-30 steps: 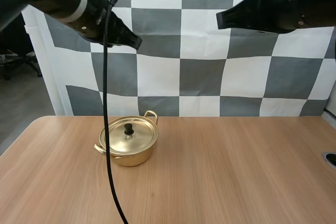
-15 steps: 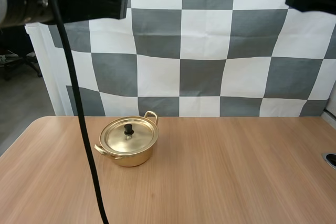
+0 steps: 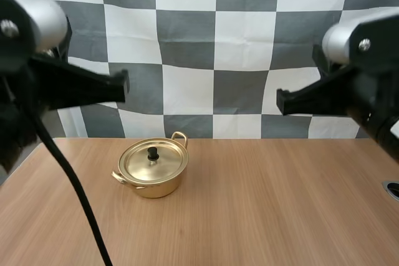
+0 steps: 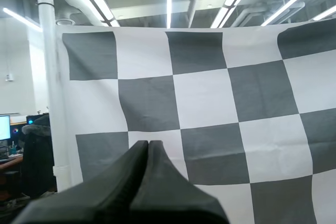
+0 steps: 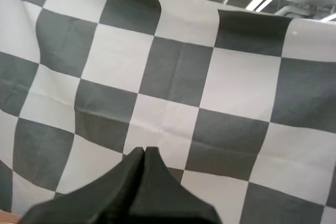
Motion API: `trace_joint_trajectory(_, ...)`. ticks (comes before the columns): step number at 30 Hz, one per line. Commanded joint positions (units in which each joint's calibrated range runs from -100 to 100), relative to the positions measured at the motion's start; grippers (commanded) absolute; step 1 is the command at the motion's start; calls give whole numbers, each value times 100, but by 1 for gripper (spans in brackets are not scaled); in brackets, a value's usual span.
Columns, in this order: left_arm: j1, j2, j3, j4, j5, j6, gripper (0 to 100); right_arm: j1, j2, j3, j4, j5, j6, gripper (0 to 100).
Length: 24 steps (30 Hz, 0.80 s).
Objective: Open the pot, put the car inside, and close it
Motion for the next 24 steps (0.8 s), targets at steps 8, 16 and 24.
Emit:
trace_joint_trajectory(8, -82, -477, 1539, 567, -1, 39, 0, -144, -528, 1562, 40, -201, 6, 0)
trace_joint_trajectory(16, -82, -477, 2988, 591, -209, -67, 0, -144, -528, 2939, 40, -619, 6, 0)
trace_joint_trajectory(24, -68, -477, 4027, 591, -1262, -961, 0, -176, -528, 3958, 263, -1155, 6, 0)
